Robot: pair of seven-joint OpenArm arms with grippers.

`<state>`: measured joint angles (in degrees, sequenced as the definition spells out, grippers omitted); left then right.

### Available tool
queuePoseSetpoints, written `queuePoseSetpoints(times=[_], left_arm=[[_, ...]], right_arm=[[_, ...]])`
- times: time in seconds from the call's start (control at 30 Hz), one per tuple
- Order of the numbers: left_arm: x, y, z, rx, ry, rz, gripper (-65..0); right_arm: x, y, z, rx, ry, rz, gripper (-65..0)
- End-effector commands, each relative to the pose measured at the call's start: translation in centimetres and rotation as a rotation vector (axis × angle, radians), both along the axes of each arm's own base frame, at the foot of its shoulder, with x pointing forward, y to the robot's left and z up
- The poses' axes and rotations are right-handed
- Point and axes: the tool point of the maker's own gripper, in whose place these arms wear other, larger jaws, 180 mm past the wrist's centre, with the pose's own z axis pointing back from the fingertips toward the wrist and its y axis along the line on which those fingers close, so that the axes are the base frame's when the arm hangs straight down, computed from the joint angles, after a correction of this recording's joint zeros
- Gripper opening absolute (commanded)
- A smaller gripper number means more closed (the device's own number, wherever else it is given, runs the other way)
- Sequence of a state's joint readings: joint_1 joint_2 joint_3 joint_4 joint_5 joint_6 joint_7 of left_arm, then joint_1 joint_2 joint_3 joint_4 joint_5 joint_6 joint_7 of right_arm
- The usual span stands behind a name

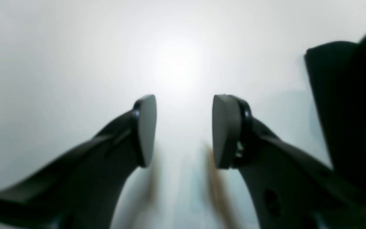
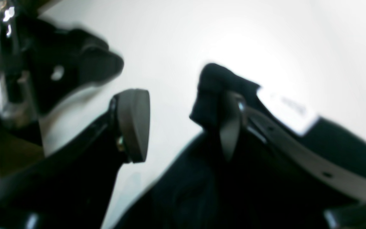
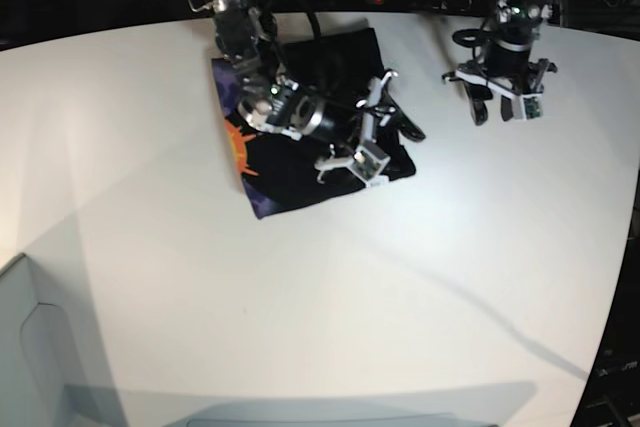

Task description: Fold the T-shirt properly

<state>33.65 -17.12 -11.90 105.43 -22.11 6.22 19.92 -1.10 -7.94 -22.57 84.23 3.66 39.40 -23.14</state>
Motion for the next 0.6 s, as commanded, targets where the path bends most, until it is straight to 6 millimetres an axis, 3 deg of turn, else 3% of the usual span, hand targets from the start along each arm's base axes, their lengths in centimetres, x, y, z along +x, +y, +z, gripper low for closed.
queuePoseSetpoints(times=[0.0,0.07,0.27,0.37,0.43,0.57], left_arm=[[0.3,0.1,0.9,0.014,-0.033,-0.006,-37.3],[0.1,0.2,0.9,0.015,-0.029,-0.005,-37.3],[0.0,0.3,0.8,0.016,-0.026,-0.003,-37.3],[0.2,0.3,0.9,0.016,-0.031,-0.003,-37.3],[0.3,0.3,1.0,0.016,-0.034,-0.003,-37.3],[0.4,0.3,1.0,0.016,-0.036,-0.003,-37.2]], right_arm=[[0.9,0.9,2.4,0.069,-0.045,0.003,-30.2],[1.3,1.0,3.1,0.075,-0.067,0.006,-30.2],[1.7,0.0,9.1,0.134,-0.228,-0.031,-30.2],[1.0,-3.3,10.8,0.109,-0.310,-0.072,-30.2],[0.6,-6.3,10.3,0.061,-0.320,-0.121,-30.2],[-1.4,-11.4,7.0,-0.046,-0.254,-0.194,-30.2]])
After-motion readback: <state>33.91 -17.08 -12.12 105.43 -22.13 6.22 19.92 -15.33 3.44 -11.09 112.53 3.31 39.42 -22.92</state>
